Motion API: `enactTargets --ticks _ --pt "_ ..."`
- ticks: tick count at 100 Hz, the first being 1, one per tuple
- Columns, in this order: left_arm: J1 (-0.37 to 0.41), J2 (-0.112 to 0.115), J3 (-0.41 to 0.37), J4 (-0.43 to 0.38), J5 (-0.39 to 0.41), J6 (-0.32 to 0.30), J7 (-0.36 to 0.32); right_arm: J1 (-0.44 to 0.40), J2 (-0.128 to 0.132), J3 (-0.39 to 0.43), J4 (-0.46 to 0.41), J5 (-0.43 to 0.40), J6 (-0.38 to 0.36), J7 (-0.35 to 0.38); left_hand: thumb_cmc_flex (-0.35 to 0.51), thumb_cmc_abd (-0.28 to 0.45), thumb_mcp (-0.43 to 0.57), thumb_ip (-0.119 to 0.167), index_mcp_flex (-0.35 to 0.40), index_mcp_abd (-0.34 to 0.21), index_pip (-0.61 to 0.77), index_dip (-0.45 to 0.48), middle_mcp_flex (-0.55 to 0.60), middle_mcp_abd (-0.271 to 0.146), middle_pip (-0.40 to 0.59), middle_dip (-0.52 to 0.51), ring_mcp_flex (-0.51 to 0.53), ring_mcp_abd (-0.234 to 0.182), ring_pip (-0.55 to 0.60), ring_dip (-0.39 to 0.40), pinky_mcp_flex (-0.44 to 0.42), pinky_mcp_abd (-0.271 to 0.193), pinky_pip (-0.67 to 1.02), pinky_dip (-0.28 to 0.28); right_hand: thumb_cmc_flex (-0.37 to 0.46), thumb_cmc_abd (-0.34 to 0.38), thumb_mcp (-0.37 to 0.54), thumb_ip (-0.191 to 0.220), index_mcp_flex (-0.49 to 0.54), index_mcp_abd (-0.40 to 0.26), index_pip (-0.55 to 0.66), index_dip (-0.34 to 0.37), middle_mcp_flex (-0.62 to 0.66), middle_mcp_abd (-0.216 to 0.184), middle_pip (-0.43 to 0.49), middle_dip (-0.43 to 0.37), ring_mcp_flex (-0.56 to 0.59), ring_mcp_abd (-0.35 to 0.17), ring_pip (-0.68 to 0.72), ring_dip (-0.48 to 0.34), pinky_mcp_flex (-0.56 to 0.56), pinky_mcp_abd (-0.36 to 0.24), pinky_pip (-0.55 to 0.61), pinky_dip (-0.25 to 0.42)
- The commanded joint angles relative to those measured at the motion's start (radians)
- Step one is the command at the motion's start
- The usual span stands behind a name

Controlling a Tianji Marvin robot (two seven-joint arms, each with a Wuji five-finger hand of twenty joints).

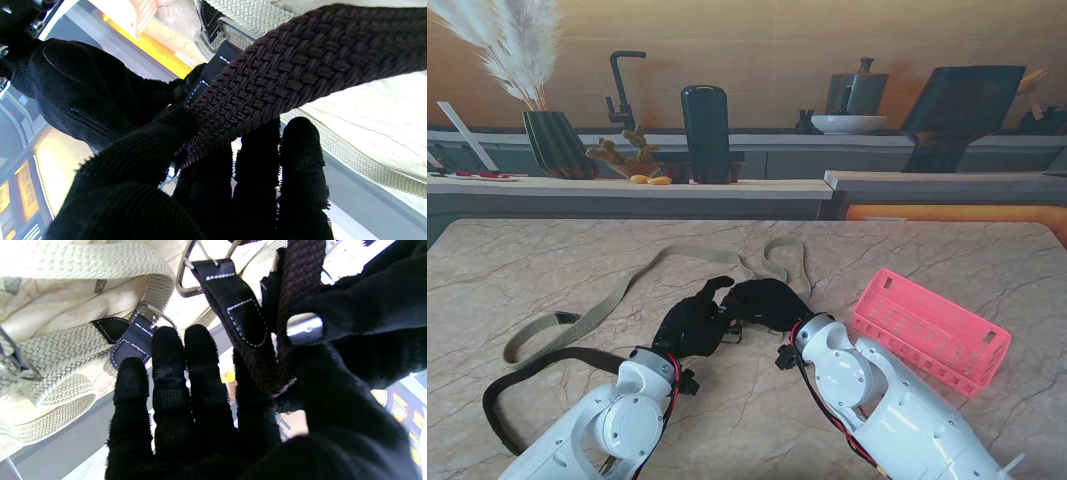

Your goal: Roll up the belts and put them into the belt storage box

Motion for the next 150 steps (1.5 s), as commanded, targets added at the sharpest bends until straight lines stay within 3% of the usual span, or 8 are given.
enactTargets --ticks 1,31,44,60,85,94,105,150 --pt "-0.001 -0.001 0.003 0.003 0.011 0.0 -0.001 -0.008 0.0 -0.002 -0.023 0.012 0.001 0.018 -0.001 0.011 0.014 0.01 -0.009 -0.016 0.009 -0.01 0.006 -0.021 -0.003 -0.012 0.023 -0.022 0.001 -0.005 0.01 -0.008 0.016 -0.011 0.089 -0.029 0.058 -0.005 -0.016 -0.05 0.154 -0.089 0.047 0.007 0.021 -0.01 0.036 -0.01 0.033 0.016 0.012 0.006 0.045 -0.008" --pt "-0.015 0.003 0.008 0.019 0.05 0.007 0.006 -0.038 0.01 0.028 -0.07 0.046 0.008 0.058 -0.013 -0.018 -0.005 0.009 0.02 -0.026 0.016 -0.009 0.001 -0.02 -0.005 -0.017 0.013 -0.021 0.002 -0.004 0.002 -0.005 0.017 -0.01 0.163 -0.226 0.482 -0.109 0.019 -0.031 0.244 -0.176 0.104 0.026 0.025 -0.009 0.1 -0.013 0.048 0.02 0.049 -0.005 0.073 -0.016" --pt "-0.01 0.004 0.001 0.013 0.041 0.009 0.001 -0.048 -0.003 0.038 -0.058 -0.018 -0.029 -0.044 -0.119 -0.069 -0.001 0.014 0.041 -0.046 -0.007 -0.019 -0.068 -0.004 0.014 0.011 -0.045 0.005 -0.004 0.013 -0.057 0.008 -0.006 -0.001 0.152 -0.23 0.502 -0.119 0.033 -0.065 0.253 -0.174 0.115 0.009 0.026 -0.008 0.113 -0.029 0.05 0.021 0.06 -0.002 0.077 -0.017" --pt "-0.004 0.007 -0.008 0.007 0.058 0.009 0.002 -0.06 -0.02 0.05 -0.048 -0.075 -0.056 -0.158 -0.285 -0.052 0.028 0.069 0.074 -0.064 -0.036 -0.031 -0.16 0.011 0.057 -0.045 -0.087 0.015 -0.02 0.023 -0.095 0.021 -0.027 0.015 0.139 -0.229 0.497 -0.133 0.037 -0.101 0.26 -0.175 0.127 -0.015 0.019 -0.018 0.124 -0.053 0.044 0.014 0.066 -0.008 0.08 -0.021" --pt "-0.004 0.013 -0.012 0.006 0.102 0.04 0.002 -0.084 -0.023 0.079 -0.075 -0.086 -0.073 -0.191 -0.356 -0.037 -0.097 0.076 0.12 -0.086 -0.081 -0.047 -0.445 0.078 -0.111 -0.074 -0.299 0.045 -0.141 0.024 -0.251 0.047 -0.122 0.018 0.135 -0.215 0.48 -0.134 0.027 -0.116 0.266 -0.179 0.132 -0.033 0.011 -0.03 0.128 -0.07 0.032 0.004 0.063 -0.016 0.08 -0.029" --pt "-0.005 0.014 -0.01 0.005 0.098 0.041 -0.009 -0.096 -0.024 0.093 -0.096 -0.033 -0.067 -0.162 -0.346 -0.017 -0.148 0.085 0.079 -0.104 -0.117 -0.049 -0.677 0.098 -0.245 -0.134 -0.557 0.034 -0.354 -0.057 -0.395 0.031 -0.252 -0.032 0.14 -0.206 0.477 -0.131 0.018 -0.117 0.266 -0.179 0.124 -0.038 0.006 -0.033 0.119 -0.074 0.02 -0.002 0.058 -0.019 0.076 -0.033" --pt "-0.019 0.012 0.003 0.018 0.091 0.038 -0.01 -0.108 -0.024 0.11 -0.117 0.049 -0.057 -0.12 -0.334 -0.004 -0.171 0.092 0.036 -0.106 -0.143 -0.048 -0.788 0.108 -0.309 -0.189 -0.691 0.014 -0.491 -0.153 -0.492 0.006 -0.409 -0.096 0.145 -0.2 0.474 -0.125 0.008 -0.124 0.268 -0.176 0.12 -0.045 -0.009 -0.039 0.118 -0.08 -0.003 -0.015 0.057 -0.022 0.074 -0.037" --pt "-0.083 -0.022 0.072 0.083 0.043 0.054 0.072 -0.153 -0.048 0.148 -0.186 0.378 0.05 -0.049 -0.279 0.042 -0.15 0.108 -0.052 -0.037 -0.258 -0.102 -0.827 0.13 -0.285 -0.211 -0.708 0.013 -0.498 -0.19 -0.504 -0.009 -0.463 -0.102 0.146 -0.182 0.469 -0.108 -0.007 -0.091 0.262 -0.175 0.128 -0.03 -0.016 -0.044 0.124 -0.075 0.0 -0.012 0.054 -0.025 0.078 -0.034"
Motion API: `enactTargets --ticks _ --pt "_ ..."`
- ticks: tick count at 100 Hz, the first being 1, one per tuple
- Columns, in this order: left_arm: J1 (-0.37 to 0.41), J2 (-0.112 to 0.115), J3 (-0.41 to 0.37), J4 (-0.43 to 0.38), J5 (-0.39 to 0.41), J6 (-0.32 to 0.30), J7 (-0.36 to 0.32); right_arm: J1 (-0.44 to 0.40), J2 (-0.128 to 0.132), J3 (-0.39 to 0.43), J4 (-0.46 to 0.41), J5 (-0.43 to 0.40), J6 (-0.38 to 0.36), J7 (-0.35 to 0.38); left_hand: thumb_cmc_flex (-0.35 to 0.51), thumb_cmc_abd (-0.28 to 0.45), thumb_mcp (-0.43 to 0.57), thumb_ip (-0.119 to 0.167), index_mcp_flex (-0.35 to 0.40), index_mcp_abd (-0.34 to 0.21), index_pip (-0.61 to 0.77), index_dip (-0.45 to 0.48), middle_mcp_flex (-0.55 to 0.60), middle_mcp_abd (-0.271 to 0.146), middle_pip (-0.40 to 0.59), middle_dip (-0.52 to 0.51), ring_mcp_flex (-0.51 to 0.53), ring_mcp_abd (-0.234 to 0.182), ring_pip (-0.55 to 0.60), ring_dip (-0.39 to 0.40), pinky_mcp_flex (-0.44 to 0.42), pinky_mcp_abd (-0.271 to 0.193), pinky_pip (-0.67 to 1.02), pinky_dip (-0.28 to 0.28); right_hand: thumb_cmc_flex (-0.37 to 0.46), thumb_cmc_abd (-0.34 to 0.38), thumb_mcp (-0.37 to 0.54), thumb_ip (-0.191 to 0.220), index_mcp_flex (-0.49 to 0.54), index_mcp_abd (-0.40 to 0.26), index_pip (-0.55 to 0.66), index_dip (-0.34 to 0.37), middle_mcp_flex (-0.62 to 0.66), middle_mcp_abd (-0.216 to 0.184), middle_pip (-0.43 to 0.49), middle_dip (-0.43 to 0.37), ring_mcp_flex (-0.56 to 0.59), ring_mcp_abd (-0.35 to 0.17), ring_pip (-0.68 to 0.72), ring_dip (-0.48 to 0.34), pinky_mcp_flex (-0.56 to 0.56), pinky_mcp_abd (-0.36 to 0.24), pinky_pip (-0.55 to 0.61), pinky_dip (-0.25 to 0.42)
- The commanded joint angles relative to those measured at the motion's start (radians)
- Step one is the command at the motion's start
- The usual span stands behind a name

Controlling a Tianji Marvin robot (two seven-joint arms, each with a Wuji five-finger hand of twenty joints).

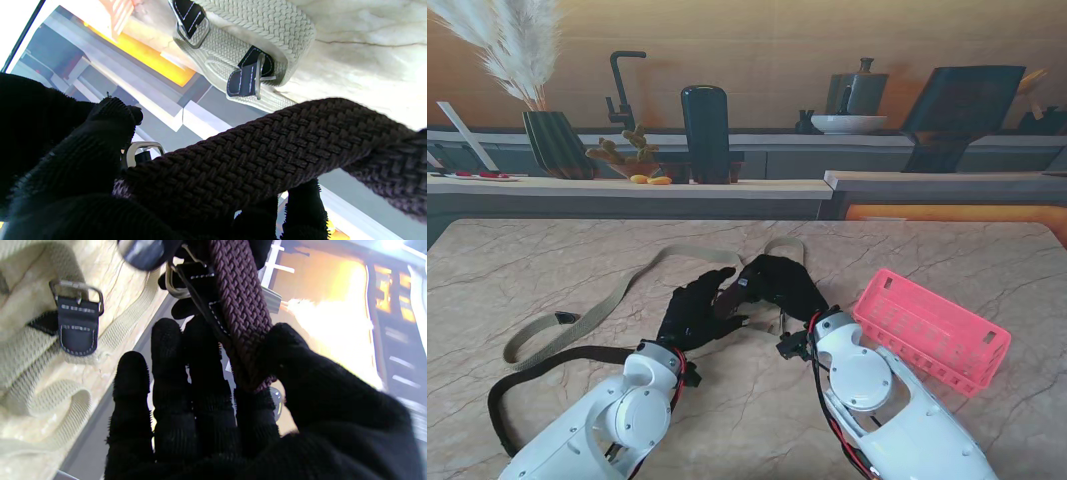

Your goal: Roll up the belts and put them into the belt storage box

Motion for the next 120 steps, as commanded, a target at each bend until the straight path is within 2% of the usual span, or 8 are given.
enactTargets --ticks 1,24,36,53,82,99,108,120 --pt "-0.005 -0.019 0.01 0.004 0.002 0.013 0.02 -0.014 -0.014 0.0 -0.02 0.014 0.022 0.007 0.046 0.047 0.003 0.053 -0.04 0.024 -0.036 -0.007 -0.015 0.014 0.026 0.006 0.006 -0.008 0.03 0.016 0.001 -0.02 0.039 0.017 0.069 0.05 0.047 0.025 0.016 -0.11 0.098 0.006 0.034 -0.003 -0.012 -0.013 0.033 -0.057 0.001 -0.002 -0.007 -0.024 0.031 -0.008" --pt "-0.02 -0.029 0.025 0.02 0.005 0.016 0.059 -0.023 -0.024 0.005 -0.03 0.063 0.069 -0.003 0.162 0.176 0.176 0.108 -0.039 0.031 0.064 0.042 0.109 -0.01 0.123 0.039 0.134 -0.009 0.155 0.06 0.078 -0.019 0.151 0.022 0.07 0.065 0.035 0.044 0.003 -0.087 0.095 0.01 0.034 0.004 0.001 -0.021 0.037 -0.055 0.014 0.003 -0.004 -0.029 0.042 -0.002" --pt "-0.023 -0.033 0.028 0.027 0.004 0.017 0.073 -0.034 -0.027 0.018 -0.044 0.113 0.094 0.002 0.218 0.162 0.217 0.089 -0.017 0.021 0.284 0.135 0.268 -0.053 0.256 0.117 0.283 -0.03 0.277 0.109 0.18 -0.029 0.243 0.061 0.074 0.066 0.032 0.047 0.001 -0.086 0.095 0.012 0.031 0.006 0.006 -0.024 0.034 -0.05 0.018 0.003 -0.005 -0.031 0.047 0.0" --pt "-0.023 -0.037 0.024 0.035 -0.005 0.017 0.081 -0.047 -0.03 0.036 -0.059 0.148 0.116 0.002 0.281 0.02 0.162 0.005 0.087 -0.041 0.551 0.325 0.565 -0.141 0.278 0.449 0.481 -0.067 0.44 0.176 0.316 -0.045 0.359 0.108 0.076 0.067 0.029 0.044 -0.001 -0.097 0.097 0.021 0.021 0.008 0.017 -0.027 0.021 -0.047 0.031 0.009 -0.008 -0.037 0.057 0.005" --pt "0.005 -0.032 -0.013 0.013 -0.132 -0.115 0.002 -0.043 -0.042 0.048 -0.053 0.178 0.152 -0.029 0.243 -0.104 0.127 -0.031 0.261 -0.177 0.736 0.402 0.758 -0.177 0.376 0.441 0.662 -0.085 0.508 0.2 0.445 -0.035 0.419 0.104 0.074 0.075 0.022 0.041 -0.008 -0.11 0.096 0.027 0.012 0.0 0.025 -0.031 0.012 -0.053 0.036 0.009 -0.01 -0.043 0.064 0.007" --pt "0.008 -0.024 -0.024 0.01 -0.185 -0.171 -0.055 -0.036 -0.048 0.047 -0.044 0.182 0.163 -0.046 0.094 -0.152 0.211 -0.055 0.301 -0.172 0.687 0.434 0.744 -0.183 0.426 0.395 0.675 -0.093 0.492 0.204 0.45 -0.036 0.422 0.087 0.074 0.082 0.015 0.039 -0.013 -0.125 0.099 0.035 0.006 -0.008 0.029 -0.031 0.008 -0.056 0.039 0.01 -0.011 -0.045 0.065 0.007" --pt "0.013 -0.021 -0.032 0.004 -0.226 -0.183 -0.084 -0.034 -0.052 0.048 -0.043 0.193 0.166 -0.054 -0.068 -0.144 0.29 -0.006 0.307 -0.139 0.61 0.456 0.695 -0.171 0.435 0.318 0.648 -0.08 0.464 0.21 0.417 -0.031 0.394 0.079 0.076 0.085 0.012 0.04 -0.017 -0.131 0.099 0.039 0.003 -0.011 0.031 -0.031 0.004 -0.058 0.04 0.01 -0.013 -0.046 0.064 0.007" --pt "0.018 -0.021 -0.042 0.003 -0.283 -0.201 -0.114 -0.033 -0.054 0.052 -0.041 0.204 0.17 -0.059 -0.186 -0.119 0.219 -0.016 0.307 -0.123 0.553 0.454 0.664 -0.141 0.402 0.295 0.603 -0.044 0.43 0.219 0.365 -0.011 0.369 0.085 0.076 0.087 0.009 0.04 -0.018 -0.132 0.1 0.042 0.001 -0.011 0.033 -0.031 0.003 -0.06 0.041 0.01 -0.015 -0.047 0.063 0.007"
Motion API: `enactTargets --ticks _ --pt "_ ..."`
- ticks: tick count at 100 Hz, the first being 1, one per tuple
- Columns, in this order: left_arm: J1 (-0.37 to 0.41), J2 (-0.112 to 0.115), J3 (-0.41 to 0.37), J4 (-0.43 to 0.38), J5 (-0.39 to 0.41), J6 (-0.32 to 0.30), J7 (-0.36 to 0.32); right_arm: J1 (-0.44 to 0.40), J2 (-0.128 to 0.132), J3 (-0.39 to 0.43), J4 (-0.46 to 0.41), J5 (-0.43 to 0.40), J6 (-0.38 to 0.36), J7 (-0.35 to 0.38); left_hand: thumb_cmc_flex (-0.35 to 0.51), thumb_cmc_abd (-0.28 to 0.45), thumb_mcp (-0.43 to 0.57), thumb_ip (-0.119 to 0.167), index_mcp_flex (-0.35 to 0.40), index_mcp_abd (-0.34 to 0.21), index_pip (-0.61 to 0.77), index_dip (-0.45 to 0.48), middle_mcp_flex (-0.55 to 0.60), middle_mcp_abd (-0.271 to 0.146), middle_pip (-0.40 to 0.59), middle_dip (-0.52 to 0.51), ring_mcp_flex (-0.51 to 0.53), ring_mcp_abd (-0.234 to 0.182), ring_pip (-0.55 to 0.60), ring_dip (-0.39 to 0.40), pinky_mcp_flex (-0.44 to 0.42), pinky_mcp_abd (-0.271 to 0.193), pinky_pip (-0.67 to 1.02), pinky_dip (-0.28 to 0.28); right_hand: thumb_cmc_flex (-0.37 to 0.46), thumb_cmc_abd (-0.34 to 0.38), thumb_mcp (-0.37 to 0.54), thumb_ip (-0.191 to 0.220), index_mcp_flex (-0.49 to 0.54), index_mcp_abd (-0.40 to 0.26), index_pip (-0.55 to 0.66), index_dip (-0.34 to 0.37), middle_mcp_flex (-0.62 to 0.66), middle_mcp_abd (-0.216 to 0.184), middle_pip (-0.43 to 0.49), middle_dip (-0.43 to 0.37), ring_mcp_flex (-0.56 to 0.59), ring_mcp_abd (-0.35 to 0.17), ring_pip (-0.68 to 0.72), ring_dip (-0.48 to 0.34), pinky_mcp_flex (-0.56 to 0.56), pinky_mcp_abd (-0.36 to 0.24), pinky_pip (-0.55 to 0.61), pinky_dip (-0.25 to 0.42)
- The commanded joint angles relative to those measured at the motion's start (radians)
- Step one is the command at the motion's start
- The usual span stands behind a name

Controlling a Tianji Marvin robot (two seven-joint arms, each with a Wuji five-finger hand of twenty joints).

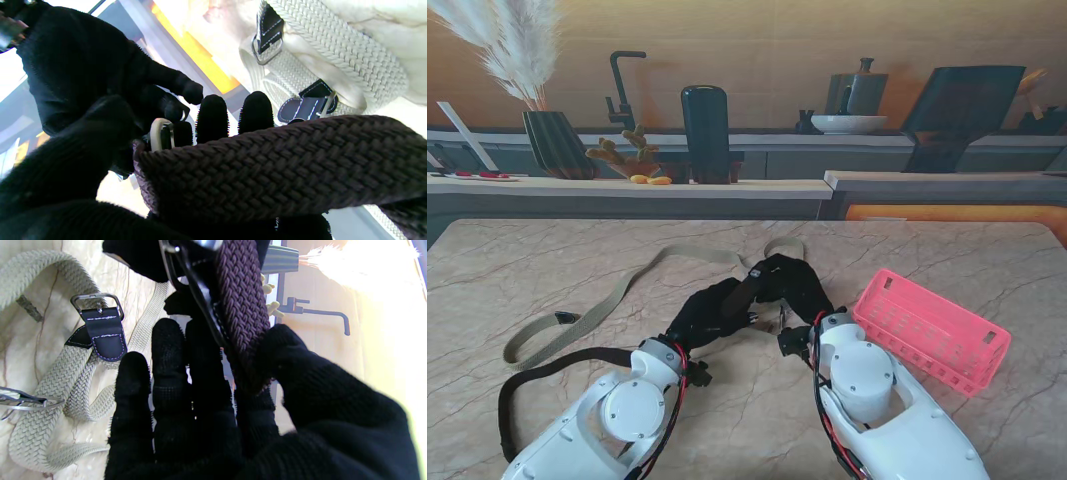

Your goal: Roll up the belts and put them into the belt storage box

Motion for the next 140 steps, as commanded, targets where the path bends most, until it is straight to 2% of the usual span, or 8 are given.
enactTargets --ticks 1,25,30,33,55,74,118,140 --pt "0.014 0.001 -0.004 -0.006 -0.011 -0.01 -0.007 0.002 -0.008 0.005 -0.003 0.007 0.004 -0.006 -0.071 0.008 -0.063 0.014 0.029 0.008 -0.029 0.023 -0.026 0.02 -0.007 -0.019 -0.025 0.02 -0.021 0.027 -0.038 0.015 -0.01 0.004 0.065 0.073 0.02 0.038 0.008 -0.132 0.087 0.029 0.001 -0.007 0.018 -0.014 0.004 -0.059 0.028 0.01 -0.008 -0.034 0.037 0.007" --pt "0.028 -0.009 -0.011 -0.021 -0.104 0.004 -0.021 0.004 -0.013 0.011 0.001 0.022 0.01 -0.017 0.074 0.232 -0.402 0.049 0.077 0.024 -0.089 0.017 -0.028 0.067 -0.061 -0.034 -0.068 0.069 -0.057 0.022 -0.097 0.034 -0.047 0.015 0.065 0.076 0.016 0.039 0.005 -0.141 0.089 0.033 0.0 -0.011 0.018 -0.015 0.002 -0.06 0.027 0.009 -0.009 -0.034 0.035 0.006" --pt "0.031 -0.012 -0.011 -0.025 -0.128 0.013 -0.022 0.004 -0.014 0.011 0.001 0.028 0.011 -0.018 0.182 0.335 -0.668 0.07 0.08 0.037 -0.113 0.01 -0.035 0.083 -0.078 -0.041 -0.084 0.084 -0.067 0.018 -0.116 0.037 -0.057 0.017 0.066 0.076 0.015 0.039 0.004 -0.141 0.089 0.033 -0.001 -0.012 0.018 -0.015 0.001 -0.061 0.026 0.009 -0.009 -0.034 0.035 0.006" --pt "0.032 -0.015 -0.011 -0.026 -0.144 0.021 -0.02 0.004 -0.015 0.012 0.0 0.034 0.012 -0.019 0.185 0.371 -0.713 0.073 0.078 0.049 -0.127 0.003 -0.041 0.095 -0.088 -0.046 -0.097 0.096 -0.074 0.016 -0.13 0.041 -0.061 0.016 0.065 0.076 0.015 0.039 0.004 -0.141 0.089 0.034 -0.001 -0.011 0.018 -0.016 0.001 -0.061 0.026 0.009 -0.01 -0.034 0.035 0.006" --pt "0.042 -0.032 -0.013 -0.045 -0.219 0.107 -0.005 -0.005 -0.017 0.012 -0.005 0.047 -0.001 -0.031 0.167 0.431 -0.721 0.085 0.027 0.103 -0.277 -0.08 -0.096 0.154 -0.174 -0.097 -0.175 0.146 -0.123 -0.015 -0.199 0.051 -0.088 0.013 0.066 0.077 0.012 0.041 0.002 -0.14 0.09 0.034 -0.001 -0.013 0.019 -0.016 0.0 -0.063 0.026 0.008 -0.011 -0.033 0.033 0.006" --pt "0.047 -0.037 -0.013 -0.056 -0.264 0.136 -0.01 0.003 -0.02 -0.006 0.016 -0.028 -0.053 -0.067 0.183 0.423 -0.72 0.092 -0.026 0.105 -0.41 -0.202 -0.173 0.162 -0.28 -0.191 -0.237 0.131 -0.191 -0.068 -0.217 0.055 -0.123 -0.002 0.062 0.089 0.002 0.041 -0.008 -0.155 0.092 0.038 -0.008 -0.022 0.021 -0.016 -0.002 -0.074 0.026 0.008 -0.009 -0.038 0.032 0.005" --pt "0.052 -0.045 -0.009 -0.07 -0.298 0.18 -0.004 0.009 -0.018 -0.052 0.043 -0.089 -0.178 -0.084 0.316 0.482 -0.711 0.098 -0.305 0.02 -0.438 -0.272 -0.538 0.089 -0.402 -0.302 -0.497 0.011 -0.414 -0.163 -0.347 -0.017 -0.295 -0.061 0.062 0.117 -0.039 0.046 -0.036 -0.195 0.106 0.044 -0.022 -0.055 0.027 -0.024 -0.015 -0.105 0.014 -0.002 -0.013 -0.048 0.022 -0.001" --pt "0.05 -0.048 -0.003 -0.058 -0.287 0.129 0.016 0.003 -0.022 -0.054 0.035 -0.022 -0.18 -0.074 0.408 0.46 -0.673 0.106 -0.327 0.002 -0.384 -0.272 -0.515 0.06 -0.367 -0.303 -0.451 -0.037 -0.411 -0.17 -0.32 -0.037 -0.302 -0.053 0.066 0.127 -0.052 0.048 -0.046 -0.211 0.112 0.048 -0.027 -0.064 0.021 -0.025 -0.023 -0.113 -0.004 -0.009 -0.014 -0.053 0.013 -0.003"
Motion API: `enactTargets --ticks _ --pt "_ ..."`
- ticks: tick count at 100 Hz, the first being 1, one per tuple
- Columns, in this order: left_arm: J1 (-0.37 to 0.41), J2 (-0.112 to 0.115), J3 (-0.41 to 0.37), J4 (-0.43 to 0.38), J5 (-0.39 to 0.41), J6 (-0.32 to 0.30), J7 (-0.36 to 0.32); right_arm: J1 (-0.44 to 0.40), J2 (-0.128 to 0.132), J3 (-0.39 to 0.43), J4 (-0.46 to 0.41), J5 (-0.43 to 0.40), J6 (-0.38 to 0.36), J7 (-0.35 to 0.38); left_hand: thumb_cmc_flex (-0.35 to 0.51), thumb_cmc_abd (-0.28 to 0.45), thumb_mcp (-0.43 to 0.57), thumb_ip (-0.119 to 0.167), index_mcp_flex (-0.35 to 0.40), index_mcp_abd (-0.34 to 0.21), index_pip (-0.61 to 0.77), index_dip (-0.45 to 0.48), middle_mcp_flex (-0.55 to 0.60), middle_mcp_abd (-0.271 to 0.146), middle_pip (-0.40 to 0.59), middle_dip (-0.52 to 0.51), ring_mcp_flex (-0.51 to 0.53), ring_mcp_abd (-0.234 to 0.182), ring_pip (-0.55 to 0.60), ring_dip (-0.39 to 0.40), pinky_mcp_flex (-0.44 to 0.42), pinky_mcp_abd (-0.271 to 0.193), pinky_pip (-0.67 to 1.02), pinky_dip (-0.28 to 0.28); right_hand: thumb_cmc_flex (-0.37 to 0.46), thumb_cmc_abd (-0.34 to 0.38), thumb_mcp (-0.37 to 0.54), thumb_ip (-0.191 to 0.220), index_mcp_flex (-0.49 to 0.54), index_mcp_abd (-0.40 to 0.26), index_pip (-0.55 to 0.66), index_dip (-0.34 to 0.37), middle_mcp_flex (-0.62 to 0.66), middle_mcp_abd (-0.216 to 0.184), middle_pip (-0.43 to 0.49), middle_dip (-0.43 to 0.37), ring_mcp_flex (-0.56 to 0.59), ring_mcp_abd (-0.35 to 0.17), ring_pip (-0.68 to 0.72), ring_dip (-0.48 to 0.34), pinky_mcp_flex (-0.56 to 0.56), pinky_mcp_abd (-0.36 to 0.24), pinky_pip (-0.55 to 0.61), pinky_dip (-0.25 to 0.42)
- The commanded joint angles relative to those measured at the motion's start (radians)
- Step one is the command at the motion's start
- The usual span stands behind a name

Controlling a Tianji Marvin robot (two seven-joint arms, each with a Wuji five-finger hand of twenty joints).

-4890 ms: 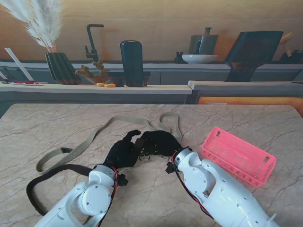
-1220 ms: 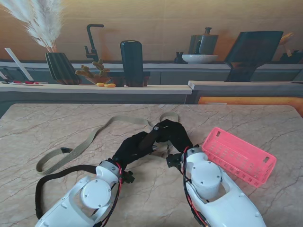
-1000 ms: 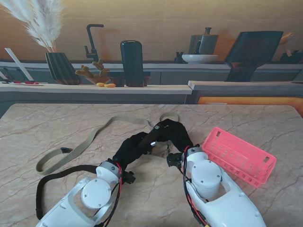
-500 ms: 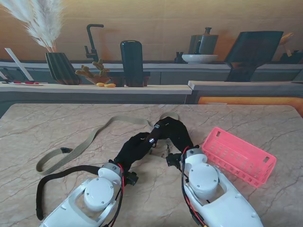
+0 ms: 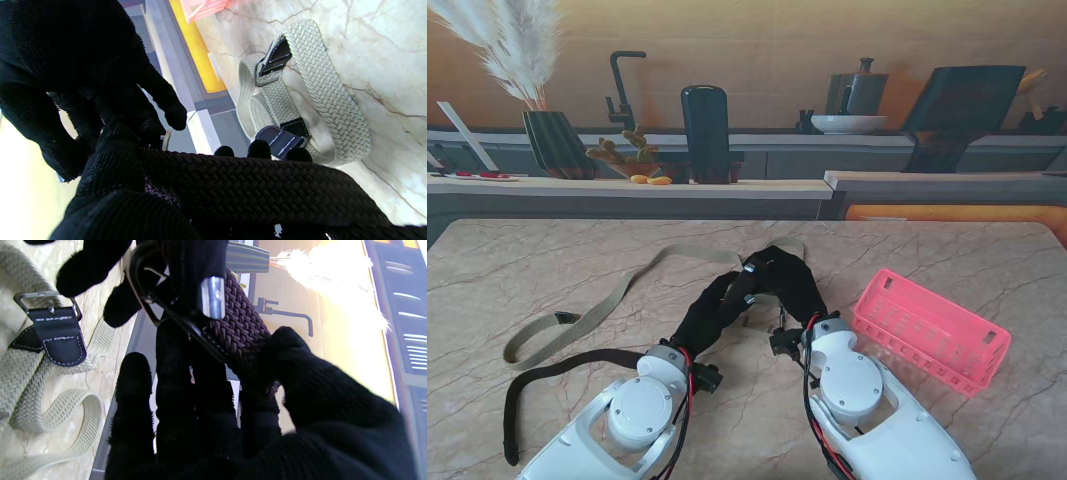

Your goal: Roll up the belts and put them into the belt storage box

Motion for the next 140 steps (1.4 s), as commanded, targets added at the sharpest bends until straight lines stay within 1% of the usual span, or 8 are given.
enactTargets --ticks 1,12,33,51,83,111,128,140 --pt "0.006 -0.009 0.004 0.003 -0.004 -0.037 0.006 -0.009 -0.012 -0.002 -0.016 0.018 0.007 0.001 0.066 0.01 0.029 0.038 -0.032 -0.045 0.059 -0.004 0.011 -0.048 0.027 -0.009 0.043 -0.054 0.004 -0.014 0.027 -0.037 -0.008 -0.002 0.066 0.086 0.015 0.048 0.003 -0.14 0.085 0.024 0.005 -0.035 0.018 -0.003 -0.021 -0.074 -0.006 -0.01 -0.005 -0.04 0.013 -0.003" --pt "0.008 -0.012 0.009 0.006 0.0 -0.073 0.025 -0.009 -0.02 -0.002 -0.018 0.06 0.029 -0.01 -0.062 -0.13 0.428 0.032 -0.017 -0.027 0.124 -0.008 0.071 -0.052 0.062 -0.001 0.113 -0.061 0.036 -0.004 0.067 -0.03 0.016 0.012 0.07 0.098 0.012 0.048 -0.008 -0.15 0.088 0.029 -0.001 -0.039 0.013 -0.003 -0.022 -0.079 -0.014 -0.013 -0.002 -0.043 0.007 -0.004" --pt "0.008 -0.014 0.016 0.008 0.01 -0.086 0.034 -0.008 -0.034 -0.004 -0.02 0.149 0.061 -0.021 -0.096 -0.263 0.63 0.026 0.014 0.009 0.145 -0.012 0.164 -0.055 0.109 0.012 0.212 -0.05 0.112 0.021 0.118 -0.023 0.06 0.003 0.078 0.11 0.008 0.047 -0.022 -0.152 0.091 0.035 -0.009 -0.038 0.008 -0.006 -0.031 -0.081 -0.023 -0.016 -0.008 -0.045 -0.002 -0.004" --pt "0.012 -0.024 0.013 0.012 -0.05 -0.102 0.045 -0.004 -0.041 -0.008 -0.013 0.145 0.064 -0.044 -0.328 -0.318 0.526 -0.026 0.093 0.02 0.157 -0.005 0.258 -0.059 0.153 0.038 0.275 -0.032 0.169 0.051 0.1 -0.011 0.055 0.002 0.081 0.121 -0.002 0.045 -0.033 -0.167 0.095 0.039 -0.018 -0.044 0.006 -0.007 -0.035 -0.087 -0.026 -0.017 -0.009 -0.051 -0.006 -0.001" --pt "0.024 -0.03 -0.001 0.0 -0.174 -0.092 0.018 -0.003 -0.048 -0.008 -0.023 0.15 0.075 -0.072 -0.189 -0.05 -0.002 0.016 0.254 -0.001 0.129 0.059 0.322 -0.008 0.139 0.081 0.256 0.042 0.211 0.095 0.052 0.008 0.029 0.013 0.083 0.125 -0.011 0.047 -0.037 -0.172 0.102 0.04 -0.02 -0.047 0.008 -0.008 -0.037 -0.09 -0.023 -0.016 -0.011 -0.053 -0.011 0.002" --pt "0.029 -0.028 -0.006 -0.012 -0.235 -0.06 -0.015 -0.008 -0.052 -0.003 -0.035 0.167 0.08 -0.085 -0.019 0.074 -0.014 0.009 0.331 -0.013 0.142 0.106 0.338 -0.014 0.114 0.086 0.247 0.038 0.186 0.089 0.042 0.002 0.006 0.016 0.083 0.129 -0.018 0.047 -0.042 -0.19 0.106 0.042 -0.022 -0.053 0.01 -0.01 -0.04 -0.092 -0.023 -0.016 -0.012 -0.055 -0.014 0.006" --pt "0.033 -0.029 -0.007 -0.028 -0.27 -0.027 -0.025 -0.008 -0.05 -0.004 -0.031 0.166 0.074 -0.08 0.224 -0.035 0.028 0.001 0.297 -0.032 0.186 0.142 0.356 -0.037 0.126 0.086 0.287 0.002 0.189 0.082 0.072 -0.015 0.018 0.018 0.081 0.134 -0.026 0.046 -0.044 -0.199 0.107 0.045 -0.021 -0.06 0.006 -0.013 -0.041 -0.092 -0.023 -0.017 -0.014 -0.055 -0.017 0.008" --pt "0.034 -0.031 -0.006 -0.036 -0.274 0.001 -0.023 -0.005 -0.049 -0.006 -0.023 0.156 0.063 -0.075 0.082 -0.141 0.318 -0.026 0.267 -0.014 0.218 0.089 0.35 -0.039 0.112 0.038 0.3 -0.003 0.186 0.053 0.088 -0.02 0.046 0.0 0.082 0.138 -0.031 0.045 -0.046 -0.205 0.107 0.045 -0.022 -0.063 0.002 -0.015 -0.04 -0.095 -0.025 -0.018 -0.014 -0.054 -0.018 0.009"
